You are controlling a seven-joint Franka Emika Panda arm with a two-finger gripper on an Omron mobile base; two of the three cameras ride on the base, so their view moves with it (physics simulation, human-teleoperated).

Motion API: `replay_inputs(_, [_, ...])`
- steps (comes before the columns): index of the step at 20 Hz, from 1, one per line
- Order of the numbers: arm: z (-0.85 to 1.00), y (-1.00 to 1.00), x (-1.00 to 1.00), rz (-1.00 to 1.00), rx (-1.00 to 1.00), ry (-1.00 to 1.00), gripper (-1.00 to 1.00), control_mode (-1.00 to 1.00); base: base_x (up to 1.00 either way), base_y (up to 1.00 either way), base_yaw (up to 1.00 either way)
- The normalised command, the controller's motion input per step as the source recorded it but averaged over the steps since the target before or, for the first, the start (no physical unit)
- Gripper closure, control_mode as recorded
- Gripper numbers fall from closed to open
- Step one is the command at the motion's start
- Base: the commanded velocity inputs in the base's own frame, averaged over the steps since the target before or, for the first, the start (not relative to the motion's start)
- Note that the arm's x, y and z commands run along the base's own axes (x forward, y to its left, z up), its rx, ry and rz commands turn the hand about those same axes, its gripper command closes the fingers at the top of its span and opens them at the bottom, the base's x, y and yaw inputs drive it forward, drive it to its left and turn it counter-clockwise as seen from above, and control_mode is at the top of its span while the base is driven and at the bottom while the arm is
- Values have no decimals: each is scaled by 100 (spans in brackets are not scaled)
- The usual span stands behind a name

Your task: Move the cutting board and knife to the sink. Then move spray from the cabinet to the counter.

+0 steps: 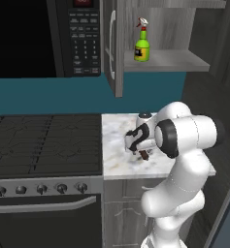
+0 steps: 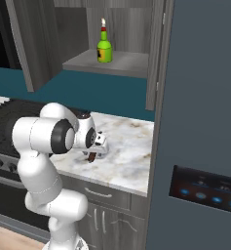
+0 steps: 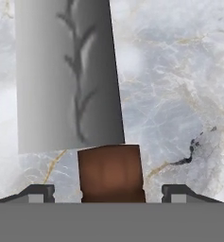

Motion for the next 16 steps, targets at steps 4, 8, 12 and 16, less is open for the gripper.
replay_inputs(4, [-3,0,2,0,0,0,100,-100,0,0,0])
replay_inputs(8, [0,0,0,0,0,0,100,-100,0,0,0])
replay_inputs(12, [12,0,0,-2,0,0,100,-100,0,0,0])
replay_inputs(16, [80,-5,-17,-7,5,-2,100,-100,0,0,0])
